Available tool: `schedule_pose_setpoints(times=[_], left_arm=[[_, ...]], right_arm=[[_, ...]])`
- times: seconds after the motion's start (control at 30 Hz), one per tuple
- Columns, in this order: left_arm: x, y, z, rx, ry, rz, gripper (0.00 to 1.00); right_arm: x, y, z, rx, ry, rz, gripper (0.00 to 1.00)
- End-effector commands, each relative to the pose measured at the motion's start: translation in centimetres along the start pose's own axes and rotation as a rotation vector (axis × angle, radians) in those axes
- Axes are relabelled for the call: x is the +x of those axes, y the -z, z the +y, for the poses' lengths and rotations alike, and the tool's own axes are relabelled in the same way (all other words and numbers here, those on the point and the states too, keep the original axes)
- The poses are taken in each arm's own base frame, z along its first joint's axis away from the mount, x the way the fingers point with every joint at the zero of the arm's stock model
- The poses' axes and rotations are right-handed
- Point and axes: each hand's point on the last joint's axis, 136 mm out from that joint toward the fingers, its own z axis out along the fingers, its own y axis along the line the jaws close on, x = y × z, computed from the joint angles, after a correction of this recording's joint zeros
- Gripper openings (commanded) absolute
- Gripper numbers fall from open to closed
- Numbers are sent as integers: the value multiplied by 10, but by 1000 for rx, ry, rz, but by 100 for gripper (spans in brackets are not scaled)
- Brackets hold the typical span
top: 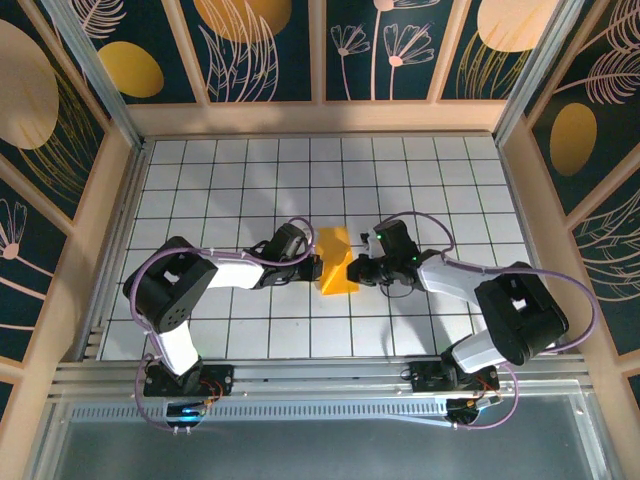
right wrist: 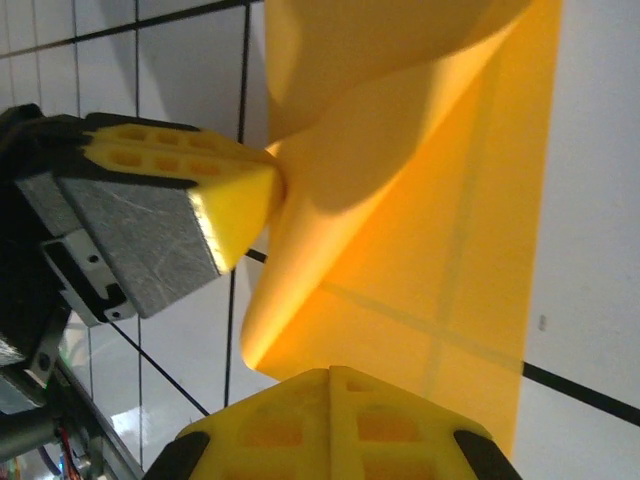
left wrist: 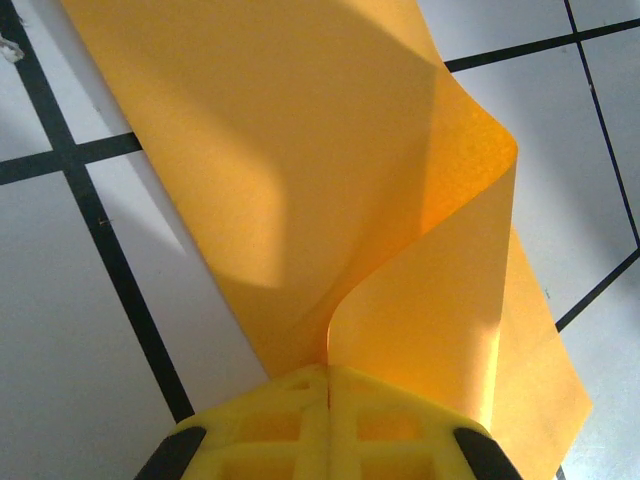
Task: Fold a paper plane with a square sheet of paper (fold left side to right side)
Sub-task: Fold the triangle a second time at the center of the table.
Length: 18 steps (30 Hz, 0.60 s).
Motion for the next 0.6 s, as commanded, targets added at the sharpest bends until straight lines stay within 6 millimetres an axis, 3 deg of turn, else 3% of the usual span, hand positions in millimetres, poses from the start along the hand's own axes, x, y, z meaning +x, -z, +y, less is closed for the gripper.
schedule_pose_setpoints(times=[0.0, 0.23, 0.57], left_arm=[[17, -7, 18, -53, 4, 69, 0], [18, -8, 19, -56, 5, 73, 0], [18, -8, 19, -60, 0, 76, 0]], right_arm=[[-16, -5, 22, -65, 7, -31, 0], [-22, -26, 29, -81, 11, -16, 0], [-22, -43, 21, -49, 8, 4, 0]])
